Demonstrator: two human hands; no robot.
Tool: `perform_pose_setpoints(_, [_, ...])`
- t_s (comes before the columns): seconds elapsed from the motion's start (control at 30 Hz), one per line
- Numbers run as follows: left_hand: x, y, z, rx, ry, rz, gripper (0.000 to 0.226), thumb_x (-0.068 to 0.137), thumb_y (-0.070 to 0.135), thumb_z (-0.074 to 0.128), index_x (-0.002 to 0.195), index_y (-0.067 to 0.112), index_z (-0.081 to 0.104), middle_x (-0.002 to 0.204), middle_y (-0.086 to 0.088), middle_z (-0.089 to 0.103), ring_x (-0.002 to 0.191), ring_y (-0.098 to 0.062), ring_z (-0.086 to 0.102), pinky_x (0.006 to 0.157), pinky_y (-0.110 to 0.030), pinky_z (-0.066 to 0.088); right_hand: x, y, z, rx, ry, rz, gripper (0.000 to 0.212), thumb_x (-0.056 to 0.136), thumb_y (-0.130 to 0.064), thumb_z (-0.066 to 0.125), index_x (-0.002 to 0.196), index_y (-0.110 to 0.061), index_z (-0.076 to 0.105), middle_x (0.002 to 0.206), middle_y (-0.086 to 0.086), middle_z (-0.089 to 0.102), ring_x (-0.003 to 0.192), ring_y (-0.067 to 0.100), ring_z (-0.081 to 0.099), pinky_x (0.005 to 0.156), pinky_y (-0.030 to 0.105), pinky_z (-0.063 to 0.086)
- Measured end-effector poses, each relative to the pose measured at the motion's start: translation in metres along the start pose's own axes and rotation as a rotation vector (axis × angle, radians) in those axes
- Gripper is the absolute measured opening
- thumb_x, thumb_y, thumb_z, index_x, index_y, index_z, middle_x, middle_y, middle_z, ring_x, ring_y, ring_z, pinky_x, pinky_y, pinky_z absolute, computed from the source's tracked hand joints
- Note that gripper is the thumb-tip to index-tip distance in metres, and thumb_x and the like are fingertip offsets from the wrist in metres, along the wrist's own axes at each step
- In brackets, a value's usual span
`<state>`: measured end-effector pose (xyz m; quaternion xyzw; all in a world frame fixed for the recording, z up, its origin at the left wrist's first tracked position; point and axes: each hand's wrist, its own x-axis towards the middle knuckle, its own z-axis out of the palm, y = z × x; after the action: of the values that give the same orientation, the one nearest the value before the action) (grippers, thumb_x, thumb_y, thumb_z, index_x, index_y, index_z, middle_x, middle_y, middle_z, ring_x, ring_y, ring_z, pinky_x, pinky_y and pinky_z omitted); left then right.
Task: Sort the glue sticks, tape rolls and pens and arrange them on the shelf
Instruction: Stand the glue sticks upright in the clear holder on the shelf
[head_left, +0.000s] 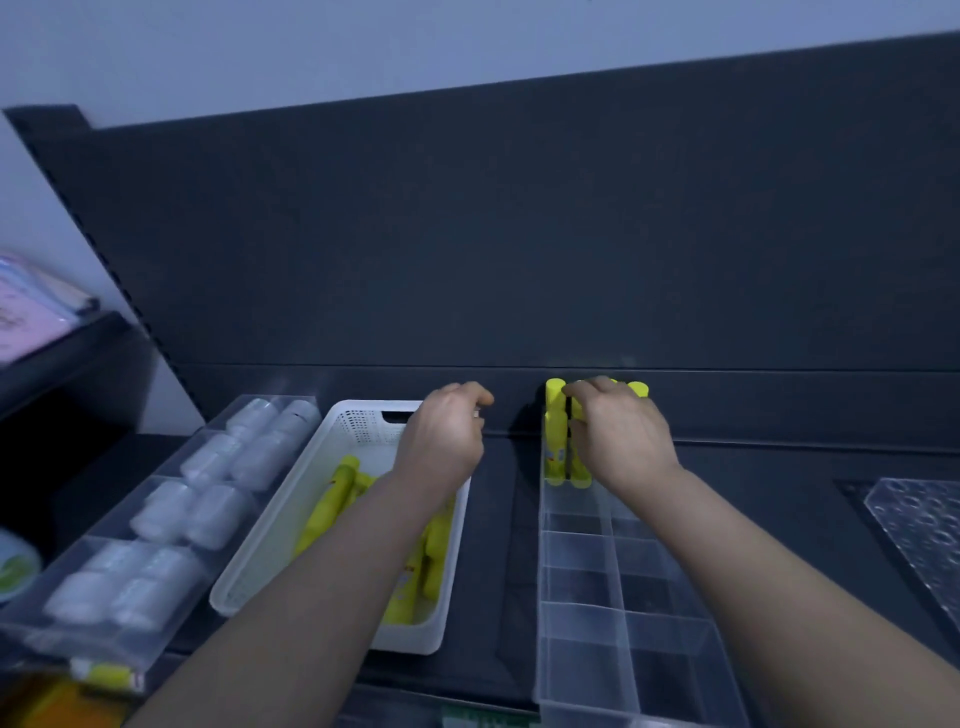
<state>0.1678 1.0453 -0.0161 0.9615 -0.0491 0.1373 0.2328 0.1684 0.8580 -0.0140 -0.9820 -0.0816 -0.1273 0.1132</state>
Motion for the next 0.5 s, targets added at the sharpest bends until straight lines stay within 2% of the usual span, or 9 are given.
perform_pose_setpoints(0.2, [0.000, -0.044, -0.038, -0.027, 0.037, -0.081, 0.035, 0.085, 0.001, 0.048, 0.110, 0.020, 0.066, 0.094, 0.006, 0.067, 0.096, -0.018, 0.064, 0.085, -0.037, 0.051, -0.009, -0.051, -0.004, 0.095, 0.135, -0.140, 0.036, 0.090, -0.016, 0.054, 0.126, -0.021, 0.058, 0.125, 0.000, 0.059, 0.114, 0.026, 0.053, 0.087, 0.037, 0.044])
perform_pose_setpoints(0.33, [-0.006, -0.078, -0.058, 0.077, -0.027, -0.091, 0.031, 0.090, 0.006, 0.047, 0.109, 0.018, 0.068, 0.106, -0.005, 0.068, 0.103, -0.027, 0.061, 0.086, -0.036, 0.049, -0.015, -0.093, 0.007, 0.069, 0.081, -0.167, 0.036, 0.090, -0.015, 0.050, 0.123, -0.025, 0.060, 0.119, -0.001, 0.061, 0.113, 0.024, 0.053, 0.082, 0.034, 0.043])
perform_pose_setpoints(0.5, [-0.018, -0.106, -0.059, 0.146, -0.227, -0.111, 0.033, 0.085, 0.005, 0.055, 0.112, 0.020, 0.067, 0.118, 0.000, 0.064, 0.112, -0.019, 0.058, 0.089, -0.028, 0.047, -0.026, -0.119, 0.023, 0.001, -0.004, -0.122, 0.037, 0.089, -0.015, 0.050, 0.120, -0.031, 0.061, 0.117, -0.005, 0.061, 0.113, 0.020, 0.052, 0.080, 0.032, 0.040])
